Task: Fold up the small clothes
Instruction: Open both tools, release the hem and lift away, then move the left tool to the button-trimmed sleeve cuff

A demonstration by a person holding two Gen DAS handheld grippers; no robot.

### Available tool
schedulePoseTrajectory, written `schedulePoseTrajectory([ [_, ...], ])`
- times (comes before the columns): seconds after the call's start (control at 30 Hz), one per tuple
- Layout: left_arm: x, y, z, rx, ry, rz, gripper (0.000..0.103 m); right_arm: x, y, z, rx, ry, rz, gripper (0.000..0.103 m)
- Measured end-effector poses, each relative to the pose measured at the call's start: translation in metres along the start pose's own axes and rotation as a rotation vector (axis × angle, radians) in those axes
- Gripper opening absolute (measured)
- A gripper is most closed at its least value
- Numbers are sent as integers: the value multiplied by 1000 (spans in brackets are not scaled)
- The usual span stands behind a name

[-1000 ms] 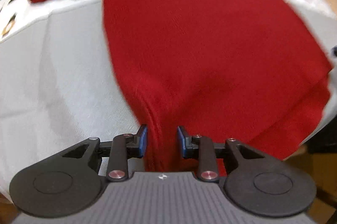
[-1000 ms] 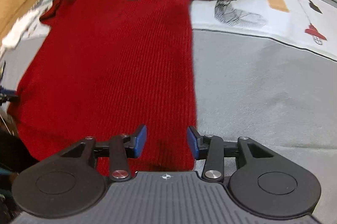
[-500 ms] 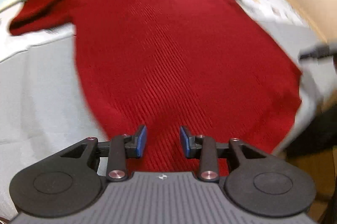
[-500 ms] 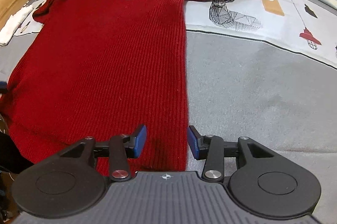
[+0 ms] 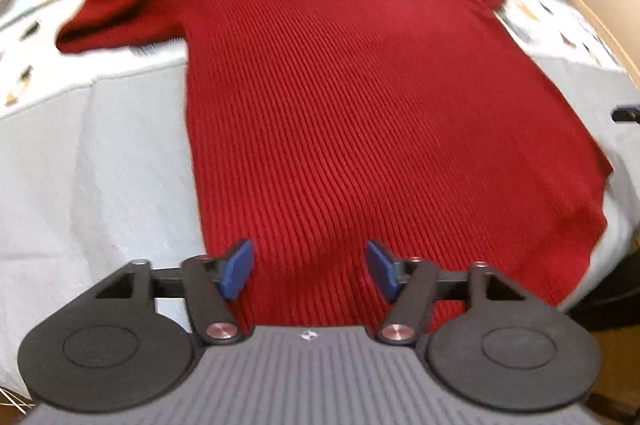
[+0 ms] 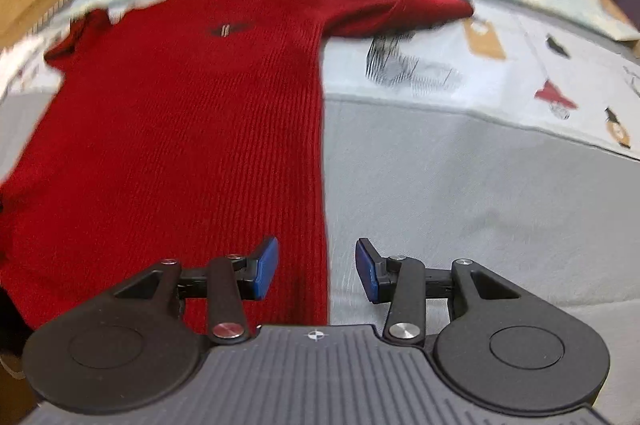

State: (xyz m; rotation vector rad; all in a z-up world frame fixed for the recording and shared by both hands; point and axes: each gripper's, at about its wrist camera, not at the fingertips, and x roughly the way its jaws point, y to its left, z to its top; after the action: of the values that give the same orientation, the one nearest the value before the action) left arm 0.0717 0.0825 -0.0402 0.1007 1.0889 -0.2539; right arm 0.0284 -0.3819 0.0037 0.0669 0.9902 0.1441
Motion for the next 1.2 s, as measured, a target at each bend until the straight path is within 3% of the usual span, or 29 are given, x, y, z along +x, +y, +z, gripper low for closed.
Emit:
schedulePoseTrajectory([
  [0.2, -34, 0, 18, -67, -174, 5, 85, -8, 2, 6, 28, -77, -18, 45],
  [0.33, -41, -15, 27, -18, -245, 6, 85, -13, 7, 9, 16, -127, -51, 45],
  [0.5, -44, -37, 35, 55, -255, 8, 85, -17, 7, 14, 25, -166, -127, 45],
  [0.67, -44, -42, 45, 55, -268, 0, 85, -23, 3, 15, 47, -221, -129, 44],
  [0.93, -57, -40, 57, 46, -310, 108, 86, -23, 11, 24, 43, -248, -97, 44],
  [1.2, -96, -18, 135, -9, -438, 199, 90, -34, 31, 45, 21, -303, -74, 44],
])
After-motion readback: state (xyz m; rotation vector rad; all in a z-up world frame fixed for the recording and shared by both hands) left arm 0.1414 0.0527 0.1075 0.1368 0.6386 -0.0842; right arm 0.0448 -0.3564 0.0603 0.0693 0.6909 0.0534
